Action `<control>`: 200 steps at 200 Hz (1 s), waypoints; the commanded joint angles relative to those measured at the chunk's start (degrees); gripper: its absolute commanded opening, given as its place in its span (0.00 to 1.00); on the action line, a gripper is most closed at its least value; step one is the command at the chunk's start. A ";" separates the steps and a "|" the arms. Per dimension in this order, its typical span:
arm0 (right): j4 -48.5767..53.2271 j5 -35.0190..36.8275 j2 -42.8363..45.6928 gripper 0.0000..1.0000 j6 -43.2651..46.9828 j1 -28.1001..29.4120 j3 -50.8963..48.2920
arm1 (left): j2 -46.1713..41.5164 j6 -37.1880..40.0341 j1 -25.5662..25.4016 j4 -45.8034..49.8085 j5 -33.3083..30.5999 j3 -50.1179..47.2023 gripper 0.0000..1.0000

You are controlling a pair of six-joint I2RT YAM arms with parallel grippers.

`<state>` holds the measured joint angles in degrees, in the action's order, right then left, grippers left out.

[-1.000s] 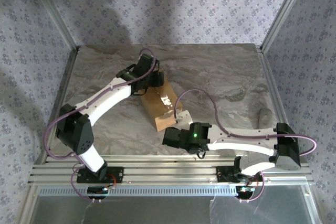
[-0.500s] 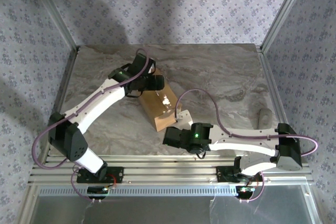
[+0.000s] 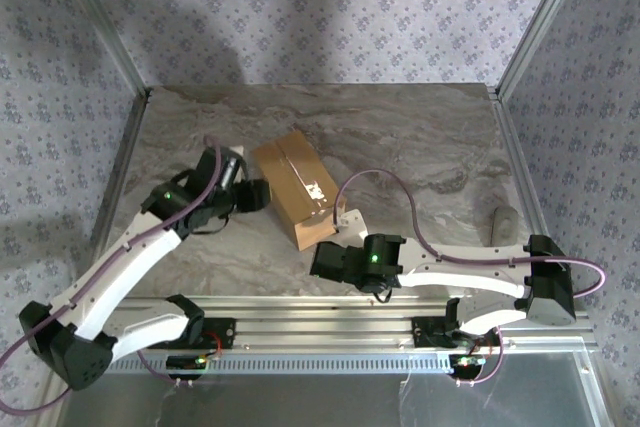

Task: Unpack the express box

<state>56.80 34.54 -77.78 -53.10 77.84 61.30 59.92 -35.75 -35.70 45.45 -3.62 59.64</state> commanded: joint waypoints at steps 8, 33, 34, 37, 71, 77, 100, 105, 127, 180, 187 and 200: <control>-0.36 1.12 0.96 0.00 -1.57 0.51 0.40 | -2.42 -5.25 -2.58 -0.80 5.32 -8.21 0.51; -0.44 1.13 0.76 0.00 -1.39 0.48 0.70 | -0.99 -7.49 -5.20 -6.04 5.41 -11.93 0.52; -0.40 1.14 0.77 0.00 -1.35 0.47 0.68 | -0.97 -7.54 -5.27 -6.14 5.31 -11.97 0.52; -0.42 1.14 0.75 0.00 -1.39 0.51 0.70 | -0.69 -7.70 -5.45 -6.24 4.92 -12.11 0.52; -0.28 0.96 0.05 0.00 -1.22 0.65 1.35 | 4.07 -7.83 -7.30 -12.92 3.12 -10.78 0.52; -0.37 0.80 -0.17 0.00 -1.22 0.80 1.53 | 4.90 -7.87 -7.74 -13.74 2.72 -10.52 0.52; -0.37 0.60 -1.47 0.00 -0.96 1.36 2.56 | 7.82 -8.69 -9.73 -16.11 2.15 -9.53 0.52; -0.37 0.59 -1.81 0.00 -0.95 1.63 2.83 | 8.31 -8.93 -10.39 -16.39 1.93 -9.38 0.52; -1.21 0.25 -3.10 0.00 -0.62 2.47 3.89 | 10.22 -10.00 -13.30 -17.79 0.70 -8.76 0.52; -3.13 -0.92 -4.96 0.00 0.00 4.72 5.37 | 12.48 -13.61 -18.26 -20.32 -1.70 -7.70 0.52; -3.60 -1.07 -4.94 0.00 0.14 4.92 5.47 | 12.79 -13.86 -18.71 -20.62 -1.84 -7.64 0.52; -4.62 -1.66 -4.95 0.00 0.68 5.37 5.55 | 13.64 -14.16 -19.36 -20.97 -1.92 -7.28 0.52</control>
<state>61.39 37.01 -81.67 -57.87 79.07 63.33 70.65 -49.12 -51.99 32.73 -9.32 50.24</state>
